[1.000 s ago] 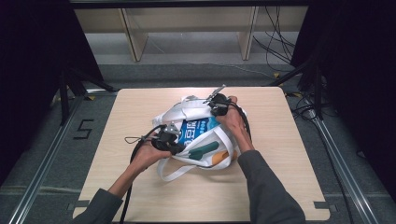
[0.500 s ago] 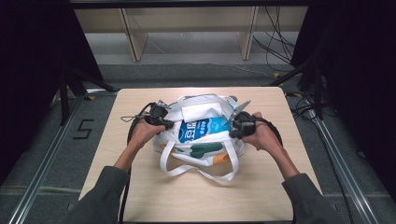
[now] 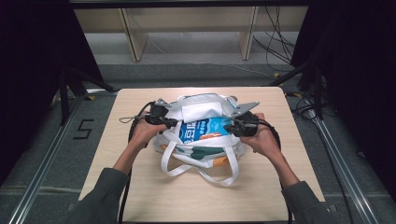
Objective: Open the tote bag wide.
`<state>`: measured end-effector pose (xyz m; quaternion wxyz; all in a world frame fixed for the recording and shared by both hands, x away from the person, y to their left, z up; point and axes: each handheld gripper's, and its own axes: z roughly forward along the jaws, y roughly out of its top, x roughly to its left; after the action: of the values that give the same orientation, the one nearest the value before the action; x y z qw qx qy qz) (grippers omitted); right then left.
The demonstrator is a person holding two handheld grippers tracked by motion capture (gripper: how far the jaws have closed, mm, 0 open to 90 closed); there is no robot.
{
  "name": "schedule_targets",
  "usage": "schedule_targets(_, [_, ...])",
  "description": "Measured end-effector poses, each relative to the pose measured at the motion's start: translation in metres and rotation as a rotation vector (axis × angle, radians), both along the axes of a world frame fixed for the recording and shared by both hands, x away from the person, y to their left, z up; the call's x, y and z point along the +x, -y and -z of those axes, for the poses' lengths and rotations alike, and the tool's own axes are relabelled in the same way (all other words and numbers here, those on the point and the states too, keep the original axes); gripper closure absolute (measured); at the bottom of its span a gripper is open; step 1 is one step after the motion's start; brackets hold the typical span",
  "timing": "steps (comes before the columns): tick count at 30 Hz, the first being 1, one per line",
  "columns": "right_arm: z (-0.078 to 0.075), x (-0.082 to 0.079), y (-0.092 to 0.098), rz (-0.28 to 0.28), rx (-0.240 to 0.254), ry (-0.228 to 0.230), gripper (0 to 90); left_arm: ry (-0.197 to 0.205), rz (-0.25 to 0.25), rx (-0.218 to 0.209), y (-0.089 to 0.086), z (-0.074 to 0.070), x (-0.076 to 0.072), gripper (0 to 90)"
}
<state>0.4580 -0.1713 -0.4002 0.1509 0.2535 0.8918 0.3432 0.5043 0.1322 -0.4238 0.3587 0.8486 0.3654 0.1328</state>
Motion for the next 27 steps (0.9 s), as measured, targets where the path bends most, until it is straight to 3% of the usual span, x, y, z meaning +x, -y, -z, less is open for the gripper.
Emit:
schedule_targets(2, [0.01,0.001,-0.008,-0.045,-0.05,-0.025,90.0,-0.005,-0.005,-0.001,0.003,0.001,0.003,85.0])
schedule_targets(3, [0.014,-0.001,-0.009,-0.037,-0.054,-0.052,90.0,-0.008,-0.004,0.004,0.004,0.002,0.005,85.2])
schedule_targets(4, [0.017,-0.003,-0.008,-0.064,-0.039,-0.066,90.0,-0.016,-0.008,0.018,0.004,0.003,0.007,85.4])
schedule_targets(7, [0.029,-0.019,-0.006,-0.107,-0.112,-0.167,90.0,-0.027,-0.015,0.04,0.008,0.009,0.012,86.2])
schedule_targets(9, [0.04,-0.029,-0.008,-0.118,-0.128,-0.162,90.0,-0.025,-0.008,0.062,0.011,0.01,0.014,87.0])
schedule_targets(11, [0.039,-0.03,-0.007,-0.115,-0.125,-0.164,90.0,-0.044,-0.018,0.046,0.01,0.014,0.017,87.4])
schedule_targets(13, [0.038,-0.031,-0.008,-0.107,-0.12,-0.154,90.0,-0.043,-0.034,0.042,0.009,0.015,0.018,87.6])
schedule_targets(14, [0.03,-0.03,-0.006,-0.089,-0.082,-0.114,90.0,-0.036,-0.033,0.051,0.009,0.013,0.017,86.8])
schedule_targets(15, [0.03,-0.03,-0.006,-0.089,-0.082,-0.114,90.0,-0.032,-0.033,0.045,0.008,0.011,0.015,86.8])
schedule_targets(16, [0.025,-0.029,-0.003,-0.077,-0.036,-0.085,90.0,-0.031,-0.022,0.014,0.006,0.008,0.013,86.2])
schedule_targets(17, [0.016,-0.024,0.003,-0.06,0.04,-0.024,90.0,-0.035,-0.019,0.009,0.005,0.006,0.013,85.8])
schedule_targets(18, [0.011,-0.021,0.006,-0.044,0.072,0.01,90.0,-0.027,-0.025,0.007,0.005,0.005,0.012,85.7])
schedule_targets(19, [0.007,-0.017,0.01,-0.028,0.091,0.036,90.0,-0.01,-0.028,0.01,0.005,0.004,0.012,85.6])
schedule_targets(20, [0.001,-0.01,0.014,0.022,0.106,0.101,90.0,-0.006,-0.032,0.008,0.004,0.003,0.012,85.3])
schedule_targets(21, [-0.001,-0.007,0.016,0.064,0.115,0.124,90.0,0.011,-0.049,-0.001,0.002,0.003,0.012,85.0])
schedule_targets(22, [-0.004,0.001,0.022,0.095,0.105,0.176,90.0,0.018,-0.064,-0.009,-0.002,0.002,0.013,85.0])
schedule_targets(24, [-0.004,0.014,0.031,0.153,0.113,0.162,90.0,0.031,-0.094,-0.016,-0.012,0.001,0.014,84.6])
schedule_targets(25, [0.001,0.02,0.034,0.17,0.106,0.167,90.0,0.036,-0.106,0.0,-0.017,0.002,0.015,84.8])
schedule_targets(27, [0.014,0.029,0.038,0.202,0.05,0.115,90.0,0.046,-0.127,0.04,-0.023,0.007,0.016,85.5])
